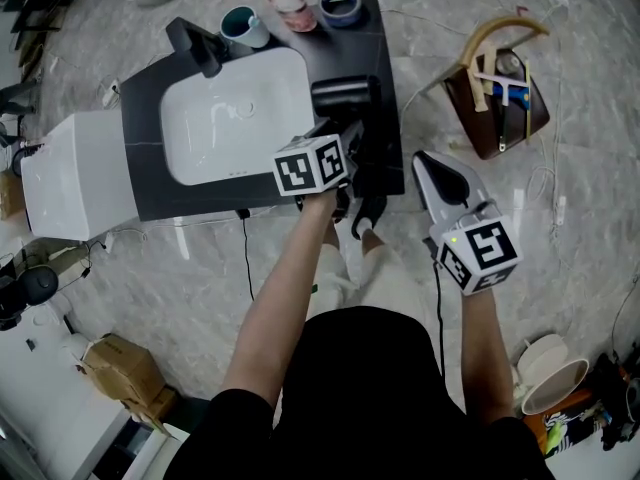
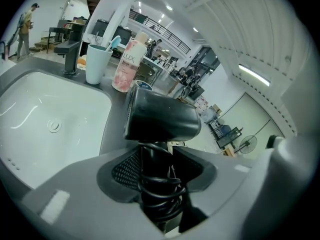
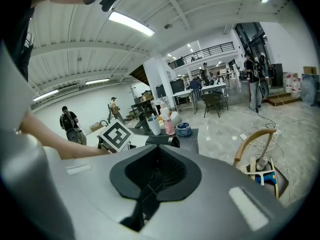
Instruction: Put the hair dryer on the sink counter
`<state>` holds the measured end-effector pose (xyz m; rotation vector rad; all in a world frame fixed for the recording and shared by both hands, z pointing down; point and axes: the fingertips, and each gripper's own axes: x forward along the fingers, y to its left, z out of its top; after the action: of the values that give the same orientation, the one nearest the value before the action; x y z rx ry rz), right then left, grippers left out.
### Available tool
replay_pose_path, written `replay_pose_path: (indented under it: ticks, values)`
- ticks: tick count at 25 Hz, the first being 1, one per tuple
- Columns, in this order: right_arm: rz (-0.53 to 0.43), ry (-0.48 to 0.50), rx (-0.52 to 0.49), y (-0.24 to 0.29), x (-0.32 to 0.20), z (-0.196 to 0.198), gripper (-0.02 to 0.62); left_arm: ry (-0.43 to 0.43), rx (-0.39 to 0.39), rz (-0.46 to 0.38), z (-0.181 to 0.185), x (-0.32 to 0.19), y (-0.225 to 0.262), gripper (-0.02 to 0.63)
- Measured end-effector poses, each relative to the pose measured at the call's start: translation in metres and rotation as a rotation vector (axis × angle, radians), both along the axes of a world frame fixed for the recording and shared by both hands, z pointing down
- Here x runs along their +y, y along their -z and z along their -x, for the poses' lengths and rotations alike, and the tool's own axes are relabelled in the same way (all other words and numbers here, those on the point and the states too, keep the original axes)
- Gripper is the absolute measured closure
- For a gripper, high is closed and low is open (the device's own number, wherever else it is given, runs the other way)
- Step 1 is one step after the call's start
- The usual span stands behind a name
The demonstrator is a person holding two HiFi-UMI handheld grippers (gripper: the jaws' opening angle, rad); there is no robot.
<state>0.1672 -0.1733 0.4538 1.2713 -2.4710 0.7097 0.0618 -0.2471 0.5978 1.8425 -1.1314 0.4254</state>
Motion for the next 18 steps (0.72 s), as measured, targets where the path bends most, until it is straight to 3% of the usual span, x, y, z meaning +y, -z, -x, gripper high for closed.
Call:
replay_pose_path:
  ticks: [18]
  values:
    - [0.031,-0.002,0.013,-0.017,-0.003,0.006,0.584,0.018,-0.037,0.075,0.007,-0.019,-0.035,0.416]
